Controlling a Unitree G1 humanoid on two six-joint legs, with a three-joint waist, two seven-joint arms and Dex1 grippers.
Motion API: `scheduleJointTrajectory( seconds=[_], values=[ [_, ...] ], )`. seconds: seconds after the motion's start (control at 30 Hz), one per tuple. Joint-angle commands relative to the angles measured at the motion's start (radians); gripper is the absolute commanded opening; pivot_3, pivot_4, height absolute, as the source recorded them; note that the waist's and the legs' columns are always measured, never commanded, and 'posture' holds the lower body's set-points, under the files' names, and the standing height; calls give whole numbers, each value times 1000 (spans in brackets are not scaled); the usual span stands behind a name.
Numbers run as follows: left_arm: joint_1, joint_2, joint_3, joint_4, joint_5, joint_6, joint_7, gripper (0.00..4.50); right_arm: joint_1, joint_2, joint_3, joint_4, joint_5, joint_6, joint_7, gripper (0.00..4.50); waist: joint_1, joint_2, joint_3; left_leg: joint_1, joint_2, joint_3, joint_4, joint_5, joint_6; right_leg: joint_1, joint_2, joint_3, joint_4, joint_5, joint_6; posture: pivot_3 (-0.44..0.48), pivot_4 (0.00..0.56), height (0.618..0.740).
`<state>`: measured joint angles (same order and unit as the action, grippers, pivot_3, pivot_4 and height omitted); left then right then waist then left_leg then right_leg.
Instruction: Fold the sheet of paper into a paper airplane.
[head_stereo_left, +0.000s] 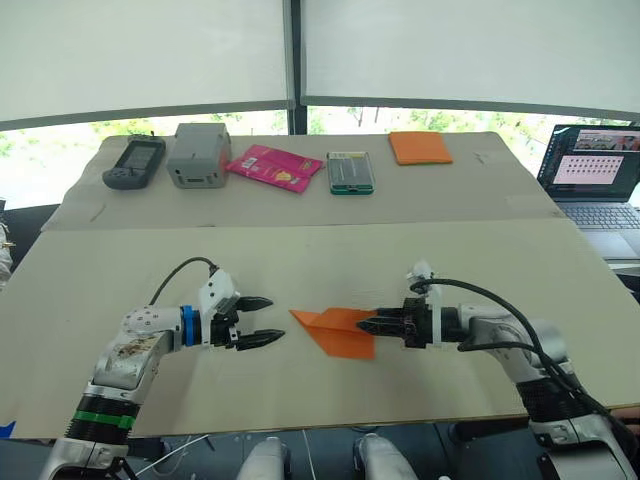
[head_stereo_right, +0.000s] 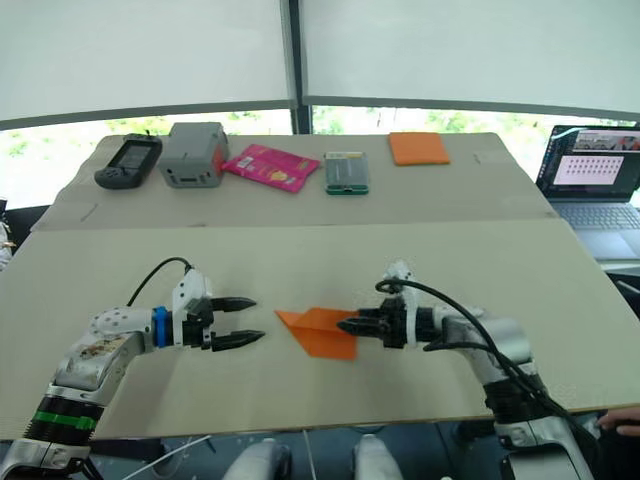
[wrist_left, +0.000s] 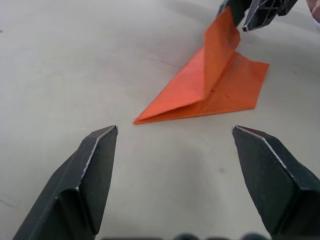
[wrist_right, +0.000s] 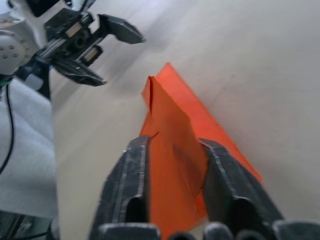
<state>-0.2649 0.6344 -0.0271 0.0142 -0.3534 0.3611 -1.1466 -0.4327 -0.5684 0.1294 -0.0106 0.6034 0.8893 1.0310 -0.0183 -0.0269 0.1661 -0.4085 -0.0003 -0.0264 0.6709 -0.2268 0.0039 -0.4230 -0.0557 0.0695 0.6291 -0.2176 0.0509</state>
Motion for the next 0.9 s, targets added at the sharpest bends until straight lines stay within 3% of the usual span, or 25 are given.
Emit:
scheduleJointTrajectory(
  seconds=[0.03,0.37,0.5,0.67,0.8,0.9],
  values=[
    [17,10,0,-24,-13,17,0,3868,-58,-8,19,7,10,8,60,58,-1,0,0,0,0,0,0,0,0,0,0,0,0,0,0,0,150,740],
    [69,20,18,-67,-34,47,3,3868,-330,-2,4,143,-65,-153,142,18,-9,1,1,0,0,1,0,0,0,-1,0,0,1,0,-1,0,150,740],
    [72,16,20,-71,-33,49,10,3868,-421,-11,98,263,-310,-547,148,18,-10,1,1,1,0,1,0,0,0,-1,0,0,1,0,-1,0,150,740],
    [75,19,19,-76,-29,47,18,3868,-446,39,133,415,-552,-1146,11,18,-13,1,1,0,-1,1,-1,0,0,-1,-1,0,1,1,-1,0,150,740],
    [80,24,21,-83,-31,49,23,3868,-370,10,180,441,-809,-1563,-188,18,-15,1,1,1,-1,1,-4,0,0,-2,-2,0,1,1,-1,0,150,740],
    [91,27,22,-93,-33,57,30,3868,-190,-18,192,338,-1064,-1794,-420,18,-6,1,0,1,-2,0,-6,0,0,-2,-4,-1,1,1,-1,0,150,740]
  ],
)
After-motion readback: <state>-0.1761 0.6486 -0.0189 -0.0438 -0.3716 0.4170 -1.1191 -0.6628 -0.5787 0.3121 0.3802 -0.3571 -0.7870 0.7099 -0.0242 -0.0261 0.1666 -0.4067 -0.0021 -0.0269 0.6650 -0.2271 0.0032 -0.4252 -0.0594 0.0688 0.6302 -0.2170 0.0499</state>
